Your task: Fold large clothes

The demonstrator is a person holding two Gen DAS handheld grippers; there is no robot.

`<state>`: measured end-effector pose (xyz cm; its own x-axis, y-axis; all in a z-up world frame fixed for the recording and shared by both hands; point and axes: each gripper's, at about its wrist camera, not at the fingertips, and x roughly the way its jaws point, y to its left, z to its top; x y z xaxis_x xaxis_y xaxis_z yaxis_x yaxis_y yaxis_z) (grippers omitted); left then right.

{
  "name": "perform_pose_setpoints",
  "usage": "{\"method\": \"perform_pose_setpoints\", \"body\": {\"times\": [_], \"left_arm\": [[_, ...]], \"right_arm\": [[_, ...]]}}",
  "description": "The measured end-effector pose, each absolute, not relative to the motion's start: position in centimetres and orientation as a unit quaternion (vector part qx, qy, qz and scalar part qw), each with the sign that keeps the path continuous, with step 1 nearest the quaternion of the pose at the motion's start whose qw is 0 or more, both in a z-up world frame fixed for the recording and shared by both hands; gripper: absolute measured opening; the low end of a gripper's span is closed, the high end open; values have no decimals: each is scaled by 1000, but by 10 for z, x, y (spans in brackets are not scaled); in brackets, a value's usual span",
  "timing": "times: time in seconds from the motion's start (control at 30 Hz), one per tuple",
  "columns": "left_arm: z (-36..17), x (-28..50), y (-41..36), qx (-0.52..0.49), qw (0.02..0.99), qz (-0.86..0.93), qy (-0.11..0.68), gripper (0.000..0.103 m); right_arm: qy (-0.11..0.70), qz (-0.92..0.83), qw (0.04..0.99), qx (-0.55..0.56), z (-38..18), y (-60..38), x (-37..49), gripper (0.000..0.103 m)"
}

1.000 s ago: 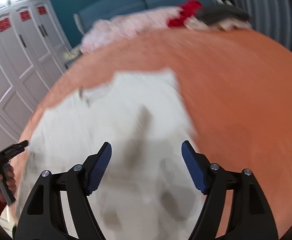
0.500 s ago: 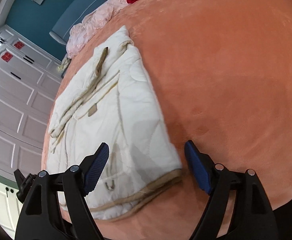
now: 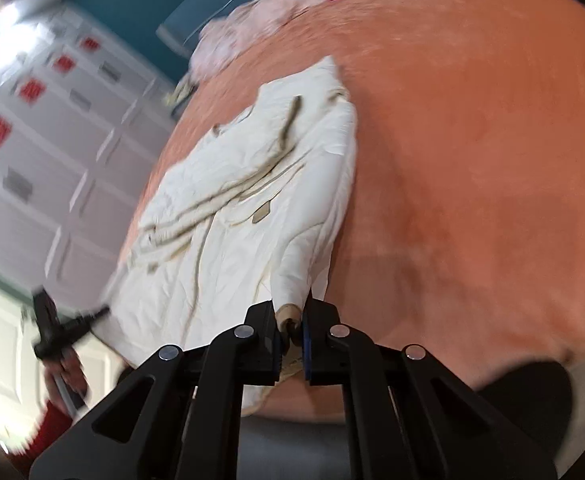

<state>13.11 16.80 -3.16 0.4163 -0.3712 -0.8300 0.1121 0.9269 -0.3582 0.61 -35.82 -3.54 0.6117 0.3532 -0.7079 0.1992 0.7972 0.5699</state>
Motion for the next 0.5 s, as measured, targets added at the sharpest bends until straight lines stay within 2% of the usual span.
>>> {"method": "perform_pose_setpoints", "body": {"times": [0.13, 0.27, 0.4, 0.5], "left_arm": [[-16, 64, 189, -100, 815, -157, 549, 6], [-8, -10, 214, -88, 791, -146, 588, 6], [1, -35, 232, -134, 788, -128, 587, 6], [17, -24, 228, -155, 807, -133, 555, 6]], "right_arm": [[513, 75, 815, 257, -18, -339, -60, 6], [579, 88, 767, 261, -15, -319, -125, 6], [585, 88, 757, 277, -7, -306, -155, 6], [550, 90, 786, 268, 11, -312, -135, 6]]}}
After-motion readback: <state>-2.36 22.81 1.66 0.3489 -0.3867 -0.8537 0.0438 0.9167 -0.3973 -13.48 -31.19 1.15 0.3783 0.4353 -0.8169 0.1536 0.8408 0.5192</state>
